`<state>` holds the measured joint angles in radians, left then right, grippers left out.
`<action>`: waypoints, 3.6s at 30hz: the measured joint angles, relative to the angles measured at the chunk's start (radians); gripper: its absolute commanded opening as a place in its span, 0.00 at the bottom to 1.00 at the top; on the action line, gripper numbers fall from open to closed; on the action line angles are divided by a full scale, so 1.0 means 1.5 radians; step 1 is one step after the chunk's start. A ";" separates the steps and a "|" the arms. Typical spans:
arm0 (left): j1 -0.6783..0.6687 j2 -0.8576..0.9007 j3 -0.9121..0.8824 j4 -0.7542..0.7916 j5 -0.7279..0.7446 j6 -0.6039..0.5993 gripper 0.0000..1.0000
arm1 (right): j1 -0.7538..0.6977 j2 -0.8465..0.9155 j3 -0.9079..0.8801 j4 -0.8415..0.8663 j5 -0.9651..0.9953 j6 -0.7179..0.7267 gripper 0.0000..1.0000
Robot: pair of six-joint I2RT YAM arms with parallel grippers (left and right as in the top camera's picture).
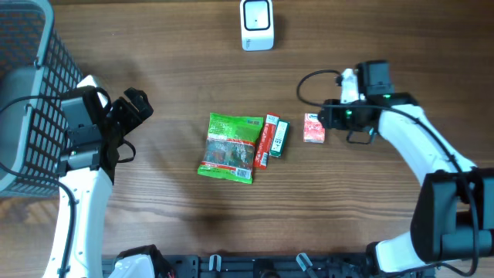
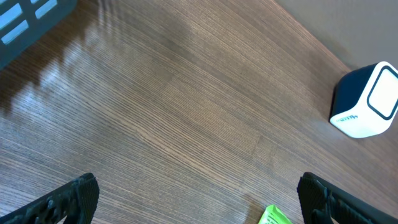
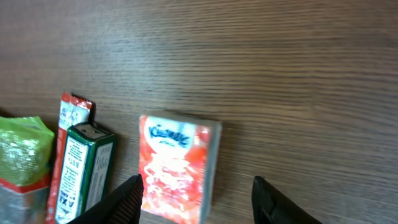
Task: Scan the item barcode
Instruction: 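Grasp the red Kleenex tissue pack with the right gripper and pull it right, then regrasp the Kleenex pack upright with the right gripper and lift it, then carry the Kleenex pack to the scanner and hold it at the window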
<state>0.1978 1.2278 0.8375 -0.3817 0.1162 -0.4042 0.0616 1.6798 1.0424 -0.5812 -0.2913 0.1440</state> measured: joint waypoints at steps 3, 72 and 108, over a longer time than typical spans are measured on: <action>0.000 0.000 0.000 0.000 0.000 0.000 1.00 | -0.033 0.000 0.000 -0.002 -0.036 -0.006 0.64; 0.000 0.000 0.000 0.000 0.000 0.000 1.00 | -0.036 0.052 -0.115 0.181 -0.122 0.006 0.24; 0.000 0.000 0.000 0.000 0.000 0.000 1.00 | -0.005 -0.177 0.374 -0.387 0.166 -0.024 0.04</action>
<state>0.1978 1.2278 0.8375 -0.3820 0.1158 -0.4038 0.0540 1.4139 1.6039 -1.1610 -0.0422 0.1085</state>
